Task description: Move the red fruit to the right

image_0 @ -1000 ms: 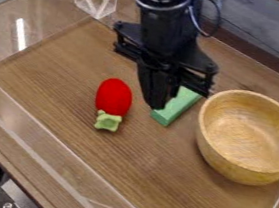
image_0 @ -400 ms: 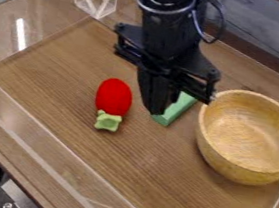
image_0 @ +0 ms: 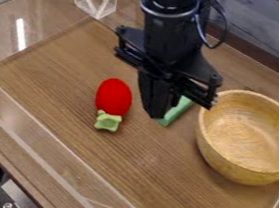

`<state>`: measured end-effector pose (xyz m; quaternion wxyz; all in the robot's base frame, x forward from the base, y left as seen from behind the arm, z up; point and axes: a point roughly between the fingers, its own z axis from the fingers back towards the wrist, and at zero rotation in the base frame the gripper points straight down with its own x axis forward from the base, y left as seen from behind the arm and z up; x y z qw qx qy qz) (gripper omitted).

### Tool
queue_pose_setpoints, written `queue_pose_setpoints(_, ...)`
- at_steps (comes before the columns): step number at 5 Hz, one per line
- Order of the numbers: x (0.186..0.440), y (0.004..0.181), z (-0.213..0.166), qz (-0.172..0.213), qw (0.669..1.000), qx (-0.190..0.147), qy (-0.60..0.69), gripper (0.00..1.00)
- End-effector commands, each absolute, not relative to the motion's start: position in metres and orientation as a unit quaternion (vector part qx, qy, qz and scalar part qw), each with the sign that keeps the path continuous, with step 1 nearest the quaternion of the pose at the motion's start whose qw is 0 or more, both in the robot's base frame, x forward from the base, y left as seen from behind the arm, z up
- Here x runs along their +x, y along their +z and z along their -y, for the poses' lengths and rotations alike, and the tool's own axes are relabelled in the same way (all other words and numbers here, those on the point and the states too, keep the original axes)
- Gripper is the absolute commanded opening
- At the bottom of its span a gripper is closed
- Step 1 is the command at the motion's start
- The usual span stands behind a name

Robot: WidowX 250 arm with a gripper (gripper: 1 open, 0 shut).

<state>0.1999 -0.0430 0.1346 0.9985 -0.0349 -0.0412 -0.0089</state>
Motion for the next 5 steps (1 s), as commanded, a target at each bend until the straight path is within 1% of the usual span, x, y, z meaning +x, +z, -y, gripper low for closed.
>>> queue_pose_setpoints(1,0.203,0.144,0.046,0.058,0.998,-0.035,-0.017,0.00)
queue_pose_setpoints(2,0.203,0.140,0.037,0.053,0.998,-0.031,-0.005,1.00)
queue_pose_setpoints(3,0.204,0.140,0.017,0.059,0.998,-0.025,0.018,1.00)
queue_pose_setpoints(4,0.207,0.137,-0.005,0.073,0.996,-0.015,0.040,1.00)
queue_pose_setpoints(5,0.211,0.129,-0.021,0.088,0.995,-0.006,0.056,1.00)
